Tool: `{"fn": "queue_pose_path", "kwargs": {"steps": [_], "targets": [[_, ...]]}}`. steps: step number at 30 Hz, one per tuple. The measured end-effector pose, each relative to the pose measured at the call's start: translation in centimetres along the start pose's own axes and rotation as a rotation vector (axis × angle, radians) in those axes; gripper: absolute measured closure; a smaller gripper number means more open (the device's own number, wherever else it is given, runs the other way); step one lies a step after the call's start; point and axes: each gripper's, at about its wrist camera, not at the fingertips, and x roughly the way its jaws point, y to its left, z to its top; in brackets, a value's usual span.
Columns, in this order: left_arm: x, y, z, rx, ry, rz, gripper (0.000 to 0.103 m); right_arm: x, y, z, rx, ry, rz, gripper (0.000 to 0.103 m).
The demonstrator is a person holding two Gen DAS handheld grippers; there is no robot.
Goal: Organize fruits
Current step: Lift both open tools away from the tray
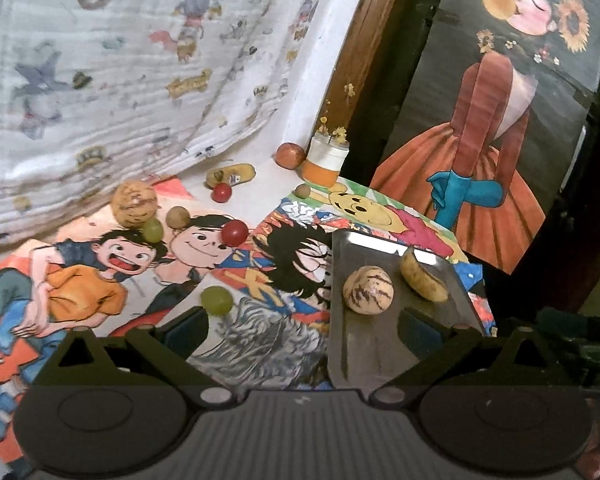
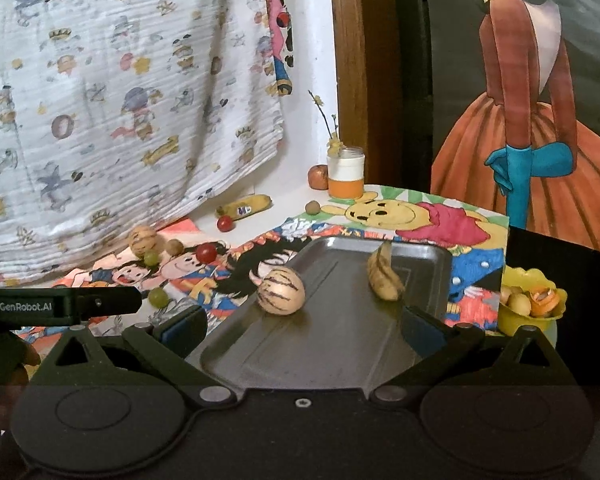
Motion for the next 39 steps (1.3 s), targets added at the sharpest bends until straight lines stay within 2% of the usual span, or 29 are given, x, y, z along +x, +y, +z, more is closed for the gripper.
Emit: {"fn": "queue_pose_path", "kwargs": {"steps": [5, 20, 39], "targets": [[-2.2, 0.0, -1.2, 0.031, -0.025, 0.019, 0.000, -1.4, 1.6, -1.5, 0.011, 0.014, -0.010, 0.001], [-5.4, 2.7, -4.4, 0.035, 0.004, 0.066, 0.000, -2.2, 4.8, -5.6, 0.030, 0.118, -0.049, 0.001], [-6.7, 6.3, -4.7, -0.007, 0.025, 0.145, 0.000, -1.3, 7.6, -6.6, 0.044, 0.201, -0.001, 0.001]]}}
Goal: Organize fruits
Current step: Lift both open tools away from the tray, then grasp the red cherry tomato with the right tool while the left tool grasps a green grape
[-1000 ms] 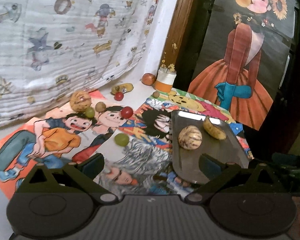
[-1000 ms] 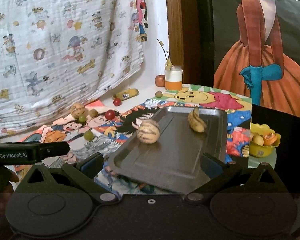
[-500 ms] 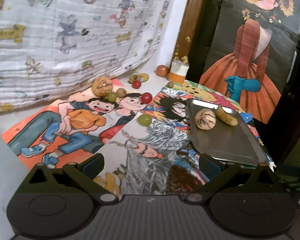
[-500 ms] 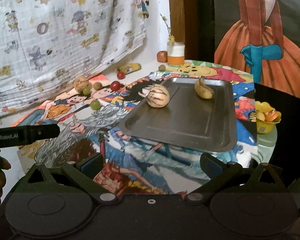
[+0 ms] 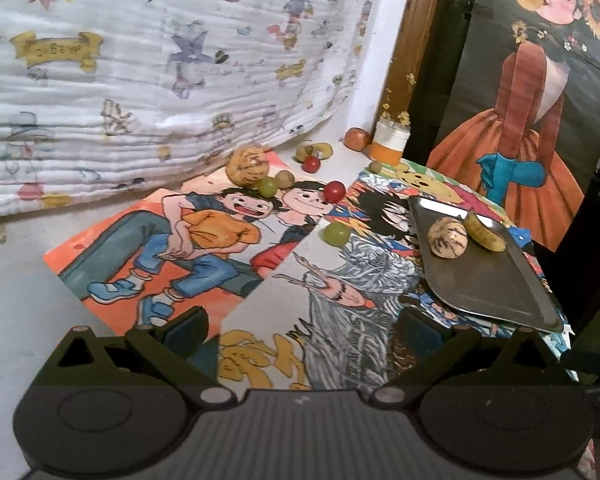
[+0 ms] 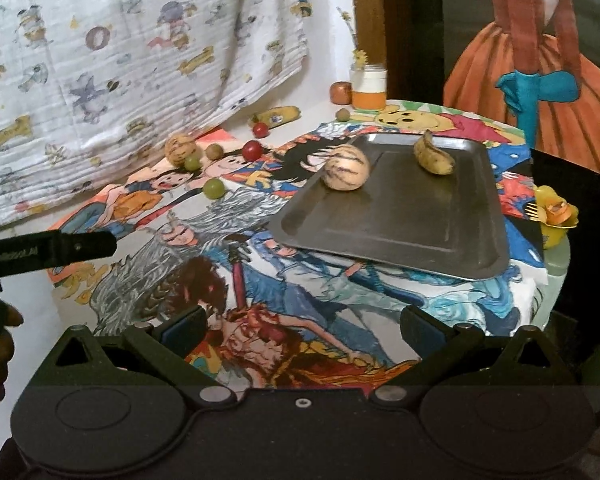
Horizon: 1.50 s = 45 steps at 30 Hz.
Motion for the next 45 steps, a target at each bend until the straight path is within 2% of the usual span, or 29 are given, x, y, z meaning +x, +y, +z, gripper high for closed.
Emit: {"fn": "queue_pose_path", "kwargs": {"steps": [6, 14, 18, 24, 29, 33, 38, 42, 45], "targets": [[0.8, 0.9, 0.6, -0.004, 0.015, 0.023, 0.000, 0.7, -0.3, 1.4, 0.016, 0.034, 0.051, 0.001], [1.7, 1.1, 1.9, 0.063, 0.001, 0.006, 0.000, 1.4, -0.4, 5.8, -0.036, 0.054, 0.092, 0.001], [2.4, 0.6, 2.8, 0.117, -0.004, -0.011, 0.000, 2.0, -0.3, 9.5, -0.017, 0.093, 0.151, 0.001], [3.8, -0.4, 4.4, 0.187, -0.017, -0.044, 0.000, 3.5, 0.8, 16.2, 0.005, 0.105, 0.217, 0.001], [5.6, -1.0, 5.4, 0.203, -0.019, -0.073, 0.000, 7.5, 1.8, 20.4, -0.011, 0.132, 0.223, 0.001], [7.6, -1.5, 5.7, 0.198, -0.007, -0.101, 0.000, 11.9, 2.4, 21.8, -0.051, 0.166, 0.231, 0.001], [10.2, -1.5, 6.2, 0.135, 0.002, -0.115, 0.000, 17.3, 2.6, 22.6, -0.097, 0.172, 0.262, 0.001], [12.0, -1.3, 6.2, 0.085, 0.012, -0.139, 0.001, 21.0, 2.3, 22.6, -0.106, 0.149, 0.293, 0.012], [13.0, -1.4, 6.0, 0.074, 0.019, -0.150, 0.007, 22.9, 2.2, 22.2, -0.133, 0.141, 0.303, 0.018]]}}
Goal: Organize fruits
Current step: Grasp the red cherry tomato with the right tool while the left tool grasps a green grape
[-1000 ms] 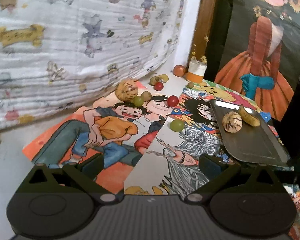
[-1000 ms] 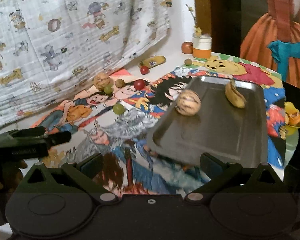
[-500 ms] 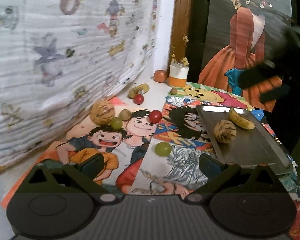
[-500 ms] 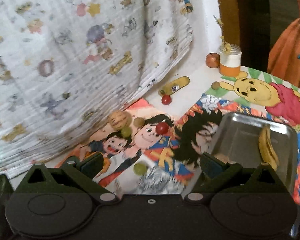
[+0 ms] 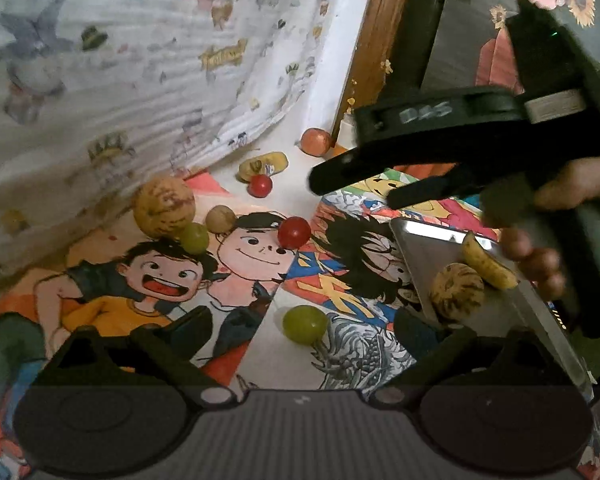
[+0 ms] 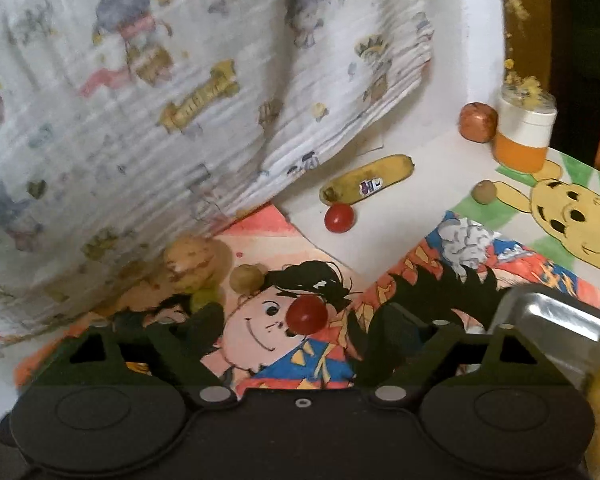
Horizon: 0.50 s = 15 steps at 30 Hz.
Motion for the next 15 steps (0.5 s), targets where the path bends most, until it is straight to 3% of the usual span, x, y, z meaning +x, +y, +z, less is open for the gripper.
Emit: {"fn": "queue_pose_path", "kwargs": {"steps": [9, 15], "targets": [[1.8, 0.5, 0.1, -0.047, 0.044, -0.050, 0.026, 3.5, 0.3, -0.8, -0.082, 0.025, 0.025, 0.037], [2.3, 1.0, 0.4, -0.082, 0.047, -0.040, 0.040, 4.6, 0.7, -1.1, -0.121, 0.025, -0.001, 0.048]]}}
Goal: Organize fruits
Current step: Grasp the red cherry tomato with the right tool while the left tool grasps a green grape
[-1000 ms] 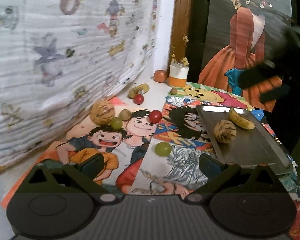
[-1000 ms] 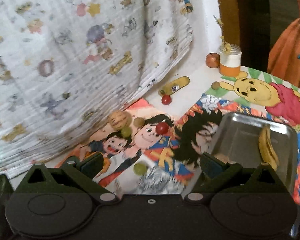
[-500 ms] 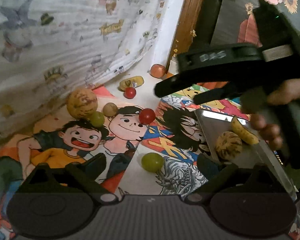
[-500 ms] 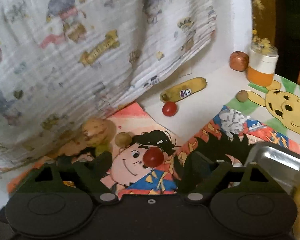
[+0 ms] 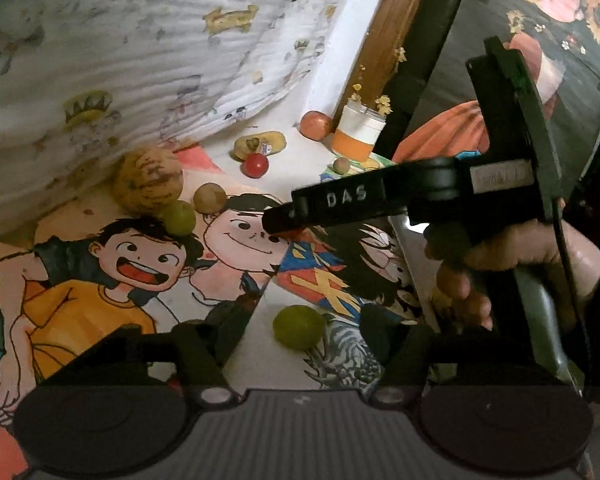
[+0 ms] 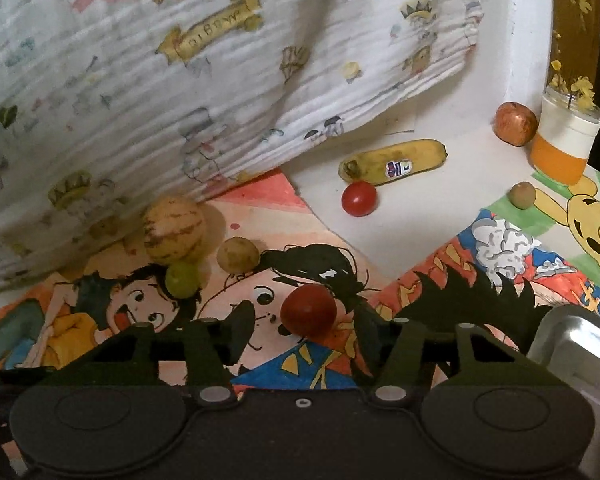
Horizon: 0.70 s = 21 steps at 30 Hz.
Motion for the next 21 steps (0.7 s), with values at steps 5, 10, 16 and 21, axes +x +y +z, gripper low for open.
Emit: {"fn": "queue_pose_path", "kwargs": {"steps": [5, 10, 16, 21], "targets": [[-0.2, 0.1, 0.1, -0.008, -0.007, 0.018, 0.048, 0.8, -0.7, -0.2, 0.026, -0.002, -0.006, 0.053], [-0.4, -0.2, 0.1, 0.013, -0.020, 0.028, 0.049, 1.0, -0.8, -0.3, 0.029, -0.021, -0.007, 0.057], [-0.5, -1.0, 0.0, 0.057, -0.031, 0.050, 0.049, 0.9, -0.3, -0.6, 0.001, -0.037, -0.011, 0.068], [-0.8, -1.8, -0.1, 0.110, -0.043, 0.059, 0.048, 0.8, 0.0, -0.7, -0.007, -0.036, -0.009, 0.069]]}}
